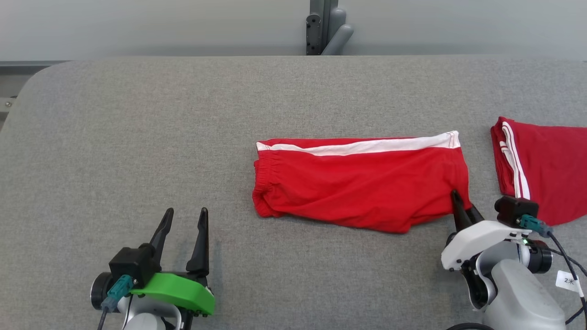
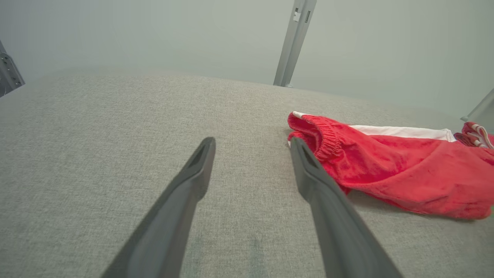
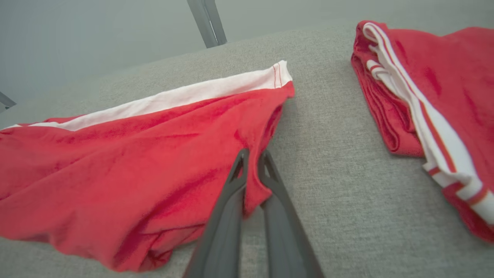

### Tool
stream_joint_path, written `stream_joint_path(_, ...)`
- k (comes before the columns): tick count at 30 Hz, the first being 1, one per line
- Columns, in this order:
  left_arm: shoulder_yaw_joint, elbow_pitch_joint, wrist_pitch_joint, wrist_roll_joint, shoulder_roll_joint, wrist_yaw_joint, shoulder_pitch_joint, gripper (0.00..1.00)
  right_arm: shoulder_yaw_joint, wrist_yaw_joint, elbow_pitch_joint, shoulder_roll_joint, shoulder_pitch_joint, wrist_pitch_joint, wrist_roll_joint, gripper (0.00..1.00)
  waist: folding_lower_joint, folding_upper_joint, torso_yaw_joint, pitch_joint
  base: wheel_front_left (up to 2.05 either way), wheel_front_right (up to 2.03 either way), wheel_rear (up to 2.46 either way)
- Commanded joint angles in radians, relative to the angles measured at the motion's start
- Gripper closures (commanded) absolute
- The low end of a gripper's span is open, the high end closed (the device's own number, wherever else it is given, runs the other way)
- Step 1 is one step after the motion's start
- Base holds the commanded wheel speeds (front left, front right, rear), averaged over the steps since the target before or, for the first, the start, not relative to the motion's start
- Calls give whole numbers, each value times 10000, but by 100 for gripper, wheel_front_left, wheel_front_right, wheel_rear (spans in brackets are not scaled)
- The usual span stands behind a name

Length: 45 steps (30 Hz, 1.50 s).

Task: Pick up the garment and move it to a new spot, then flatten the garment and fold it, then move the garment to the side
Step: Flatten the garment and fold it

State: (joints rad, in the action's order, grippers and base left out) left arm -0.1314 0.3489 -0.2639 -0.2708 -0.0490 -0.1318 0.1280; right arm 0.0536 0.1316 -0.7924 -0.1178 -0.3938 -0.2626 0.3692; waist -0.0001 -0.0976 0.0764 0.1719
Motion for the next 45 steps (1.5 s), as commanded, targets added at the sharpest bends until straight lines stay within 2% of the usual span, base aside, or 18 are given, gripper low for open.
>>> stream_joint_path(1, -10, -33, 4, -32, -36, 14, -98, 0, 49, -21, 202, -51, -134, -16, -102, 100, 1, 1, 19, 70, 0, 0, 0)
stream_joint_path(6, -25, 2, 4, -107, -33, 14, 20, 0, 584, -16, 899, 73, -474, -16, -248, 100, 1, 1, 82, 182, 0, 0, 0)
stream_joint_path(17, -219, 85, 4, -441, -34, 14, 121, 0, 3567, -16, 2123, 374, -1174, -18, 116, 100, 1, 1, 860, 250, 0, 0, 0)
stream_joint_path(23, -259, 53, 4, -542, -34, 14, 103, 0, 4994, -16, 1842, 552, -1303, -18, 508, 100, 1, 1, 1319, 318, 0, 0, 0)
stream_joint_path(29, -344, 99, 4, -598, -34, 14, 241, 0, 5828, -16, 1260, 648, -1506, -18, 804, 100, 1, 1, 1588, 403, 0, 0, 0)
stream_joint_path(30, -345, 106, 4, -595, -33, 14, 254, 0, 5909, -16, 1222, 651, -1537, -18, 892, 95, 1, 1, 1606, 412, 0, 0, 0)
stream_joint_path(31, -345, 121, 4, -592, -33, 14, 279, 0, 5990, -16, 1270, 653, -1558, -18, 1025, 52, 1, 1, 1618, 419, 0, 0, 0)
stream_joint_path(32, -326, 138, 4, -589, -33, 14, 302, 0, 6102, -16, 1330, 660, -1572, -18, 1106, 3, 1, 1, 1616, 421, 0, 0, 0)
stream_joint_path(33, -300, 158, 4, -573, -33, 14, 313, 0, 6195, -16, 1408, 664, -1554, -18, 1271, 0, 1, 1, 1600, 406, 0, 0, 0)
stream_joint_path(37, -26, 191, 4, -425, -34, 14, 266, 0, 6182, -18, 1681, 644, -1569, -18, 1274, 0, 1, 1, 1345, 314, 0, 0, 0)
stream_joint_path(41, 294, 194, 4, -266, -33, 14, 107, 0, 5571, -15, 1864, 666, -1218, -18, 870, 0, 1, 1, 922, 161, 0, 0, 0)
stream_joint_path(45, 580, 139, 4, -155, -34, 14, -36, 0, 4397, -17, 1969, 647, -746, -16, 398, 0, 1, 1, 401, 1, 0, 0, 0)
